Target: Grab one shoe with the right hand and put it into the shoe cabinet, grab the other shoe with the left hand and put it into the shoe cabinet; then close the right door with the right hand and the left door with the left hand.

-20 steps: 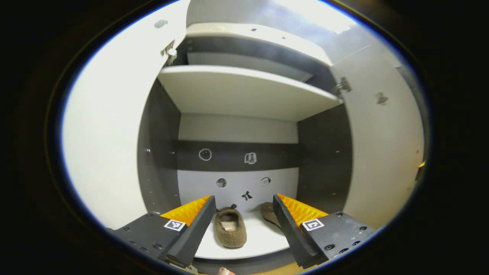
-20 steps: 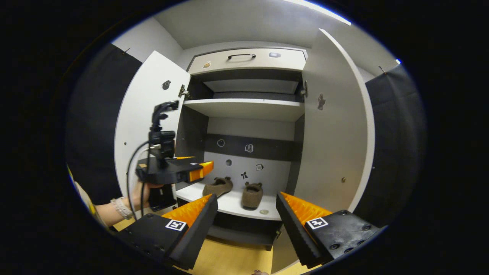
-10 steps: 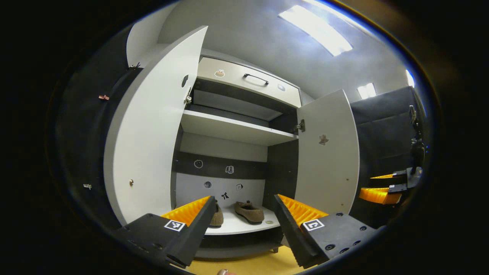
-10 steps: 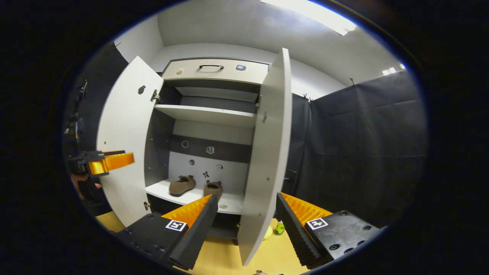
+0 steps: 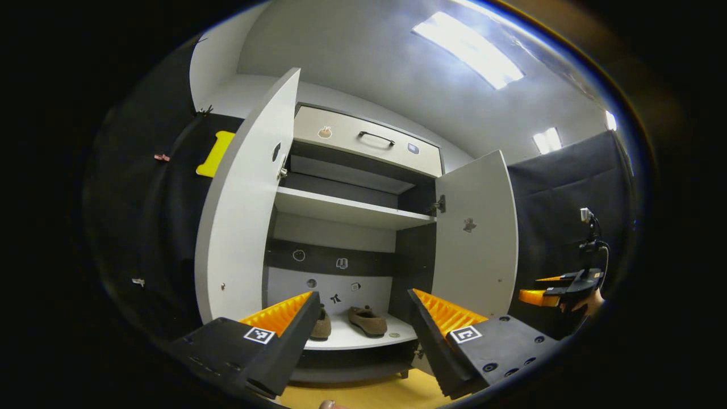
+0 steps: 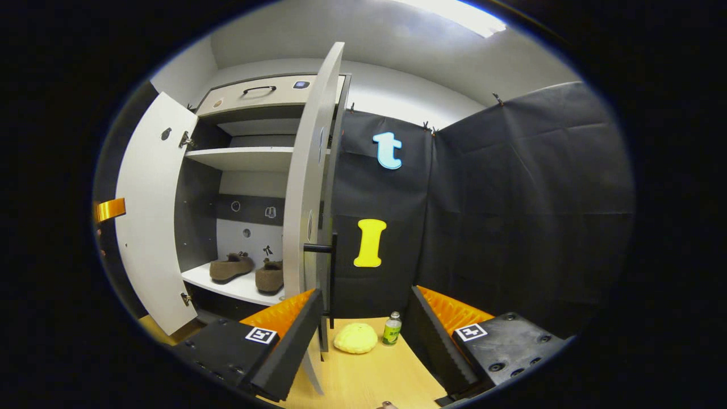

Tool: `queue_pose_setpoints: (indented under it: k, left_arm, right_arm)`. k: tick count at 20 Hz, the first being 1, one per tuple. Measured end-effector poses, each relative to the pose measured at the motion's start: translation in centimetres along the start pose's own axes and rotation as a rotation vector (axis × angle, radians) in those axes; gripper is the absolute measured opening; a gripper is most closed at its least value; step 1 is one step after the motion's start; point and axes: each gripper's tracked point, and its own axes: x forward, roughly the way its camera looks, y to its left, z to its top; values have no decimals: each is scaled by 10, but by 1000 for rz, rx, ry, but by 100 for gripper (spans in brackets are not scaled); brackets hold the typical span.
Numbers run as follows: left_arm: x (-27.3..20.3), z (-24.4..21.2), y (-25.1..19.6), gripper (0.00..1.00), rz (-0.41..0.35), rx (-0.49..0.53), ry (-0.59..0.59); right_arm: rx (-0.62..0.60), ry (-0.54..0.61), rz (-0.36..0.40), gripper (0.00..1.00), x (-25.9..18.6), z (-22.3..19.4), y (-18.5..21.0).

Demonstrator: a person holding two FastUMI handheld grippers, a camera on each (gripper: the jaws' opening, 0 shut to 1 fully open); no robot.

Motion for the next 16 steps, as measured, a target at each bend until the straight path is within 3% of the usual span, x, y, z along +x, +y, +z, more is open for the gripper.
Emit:
queue_pose_setpoints:
  k: [7, 12, 16]
  left_arm:
    - [-9, 2, 6, 95, 159, 69, 16]
    - [-19, -1, 11, 95, 190, 65, 35]
    - [-45, 0, 36, 95, 261, 155, 76]
  right_arm:
    - [49, 17, 180, 96, 31, -13, 23]
    - [46, 15, 317, 97, 37, -17, 99]
    - [22, -2, 394, 96, 54, -18, 174]
